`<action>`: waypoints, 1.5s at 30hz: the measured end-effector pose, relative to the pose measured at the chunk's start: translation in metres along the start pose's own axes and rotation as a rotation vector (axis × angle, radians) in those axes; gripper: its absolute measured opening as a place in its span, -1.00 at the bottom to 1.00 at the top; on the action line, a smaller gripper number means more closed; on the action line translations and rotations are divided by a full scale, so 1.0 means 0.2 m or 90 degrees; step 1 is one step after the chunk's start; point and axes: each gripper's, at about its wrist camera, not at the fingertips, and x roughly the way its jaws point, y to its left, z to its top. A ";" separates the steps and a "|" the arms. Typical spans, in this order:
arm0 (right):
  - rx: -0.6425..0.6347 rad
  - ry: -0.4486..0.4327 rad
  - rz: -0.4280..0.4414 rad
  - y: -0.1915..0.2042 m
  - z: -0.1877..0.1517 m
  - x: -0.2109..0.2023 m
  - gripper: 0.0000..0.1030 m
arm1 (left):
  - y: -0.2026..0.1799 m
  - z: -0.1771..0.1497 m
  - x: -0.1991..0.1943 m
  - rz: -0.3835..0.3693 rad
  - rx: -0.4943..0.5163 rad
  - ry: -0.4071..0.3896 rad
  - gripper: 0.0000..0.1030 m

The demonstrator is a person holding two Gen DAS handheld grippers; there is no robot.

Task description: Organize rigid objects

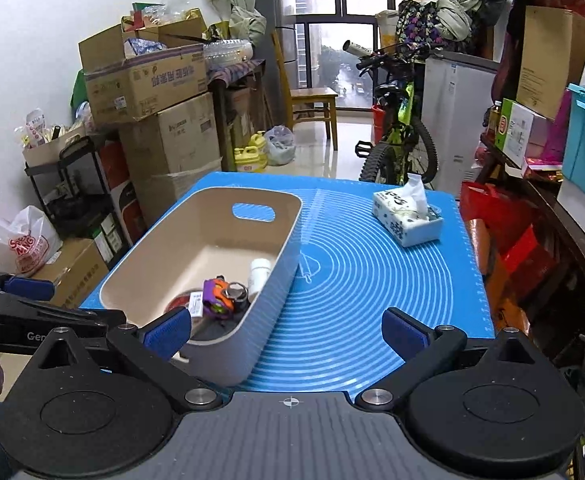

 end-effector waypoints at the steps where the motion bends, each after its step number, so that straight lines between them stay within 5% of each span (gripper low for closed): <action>1: 0.000 -0.001 -0.002 -0.01 -0.01 -0.02 0.95 | -0.01 -0.01 -0.02 0.001 0.002 -0.003 0.69; 17: 0.021 -0.010 -0.011 -0.14 -0.16 -0.35 0.95 | -0.17 -0.14 -0.30 0.003 0.017 -0.032 0.70; 45: 0.024 0.012 -0.005 -0.14 -0.33 -0.55 0.95 | -0.24 -0.28 -0.43 -0.001 0.045 -0.029 0.73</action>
